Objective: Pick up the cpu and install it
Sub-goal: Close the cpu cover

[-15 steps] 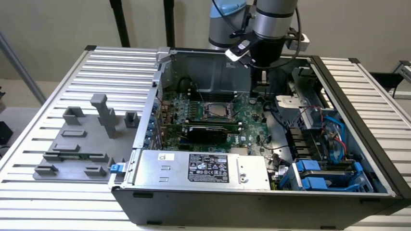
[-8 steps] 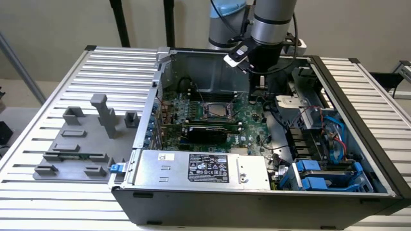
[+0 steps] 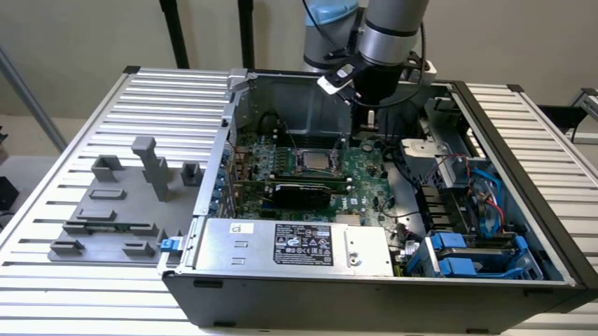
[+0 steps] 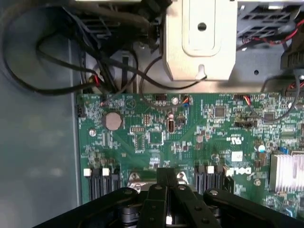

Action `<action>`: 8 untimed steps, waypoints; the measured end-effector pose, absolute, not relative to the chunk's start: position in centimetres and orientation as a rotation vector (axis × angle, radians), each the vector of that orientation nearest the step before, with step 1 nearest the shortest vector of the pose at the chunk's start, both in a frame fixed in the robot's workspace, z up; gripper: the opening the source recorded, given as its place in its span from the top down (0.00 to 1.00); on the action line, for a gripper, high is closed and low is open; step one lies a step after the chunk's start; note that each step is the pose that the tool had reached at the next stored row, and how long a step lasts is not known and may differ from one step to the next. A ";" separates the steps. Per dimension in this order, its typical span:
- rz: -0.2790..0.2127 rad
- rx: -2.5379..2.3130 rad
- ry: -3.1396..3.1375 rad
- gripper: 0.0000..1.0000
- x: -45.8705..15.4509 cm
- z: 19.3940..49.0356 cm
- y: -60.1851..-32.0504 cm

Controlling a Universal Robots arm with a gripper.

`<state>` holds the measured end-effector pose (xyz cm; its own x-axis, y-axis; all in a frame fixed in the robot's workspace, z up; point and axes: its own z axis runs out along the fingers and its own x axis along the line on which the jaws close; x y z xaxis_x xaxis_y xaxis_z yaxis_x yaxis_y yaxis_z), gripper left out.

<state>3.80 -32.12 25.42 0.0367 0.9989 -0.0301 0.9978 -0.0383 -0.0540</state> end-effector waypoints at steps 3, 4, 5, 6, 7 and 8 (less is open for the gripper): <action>0.137 -2.225 -2.147 0.89 3.5 25.4 -32.1; 0.150 -2.218 -2.142 0.89 3.4 25.4 -32.1; 0.160 -2.212 -2.138 0.89 3.2 25.4 -32.1; 0.169 -2.207 -2.135 0.89 3.1 25.4 -32.1; 0.177 -2.201 -2.132 0.89 3.0 25.4 -32.1; 0.183 -2.197 -2.130 0.89 2.8 25.4 -32.1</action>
